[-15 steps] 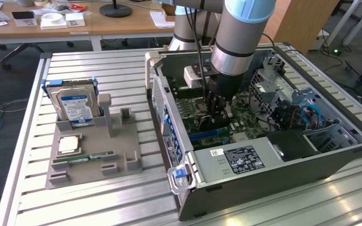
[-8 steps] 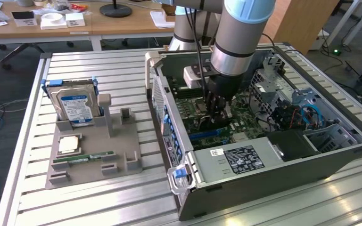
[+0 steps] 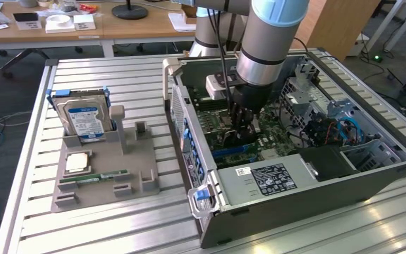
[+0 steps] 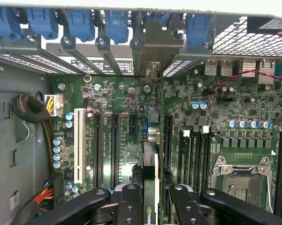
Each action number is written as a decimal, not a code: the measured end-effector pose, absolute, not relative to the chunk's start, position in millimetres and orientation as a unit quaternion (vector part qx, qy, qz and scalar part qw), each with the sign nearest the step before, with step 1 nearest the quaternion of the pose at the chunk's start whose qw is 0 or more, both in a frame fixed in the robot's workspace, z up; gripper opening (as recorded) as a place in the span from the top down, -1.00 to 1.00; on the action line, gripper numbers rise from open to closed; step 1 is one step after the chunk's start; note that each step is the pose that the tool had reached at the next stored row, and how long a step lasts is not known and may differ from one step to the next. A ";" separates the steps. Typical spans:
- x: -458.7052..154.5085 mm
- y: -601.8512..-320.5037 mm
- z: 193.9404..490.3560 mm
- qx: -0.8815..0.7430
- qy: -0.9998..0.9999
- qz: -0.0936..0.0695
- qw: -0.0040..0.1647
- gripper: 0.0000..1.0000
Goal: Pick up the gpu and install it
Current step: 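Insert the gpu into the slot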
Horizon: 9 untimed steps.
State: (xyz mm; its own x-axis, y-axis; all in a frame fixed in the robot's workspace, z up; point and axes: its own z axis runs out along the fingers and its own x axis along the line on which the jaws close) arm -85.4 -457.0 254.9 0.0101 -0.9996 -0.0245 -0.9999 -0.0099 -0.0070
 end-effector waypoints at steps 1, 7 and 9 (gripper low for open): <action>-85.4 -457.0 254.4 -0.711 0.704 0.006 0.011 0.47; -85.4 -457.0 252.6 -0.711 0.704 0.006 0.011 0.47; -85.4 -457.0 252.5 -0.711 0.704 0.006 0.011 0.47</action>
State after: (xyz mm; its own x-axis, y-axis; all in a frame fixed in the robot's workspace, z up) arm -85.4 -457.0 252.5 0.0100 -0.9996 -0.0246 -0.9999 -0.0099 -0.0070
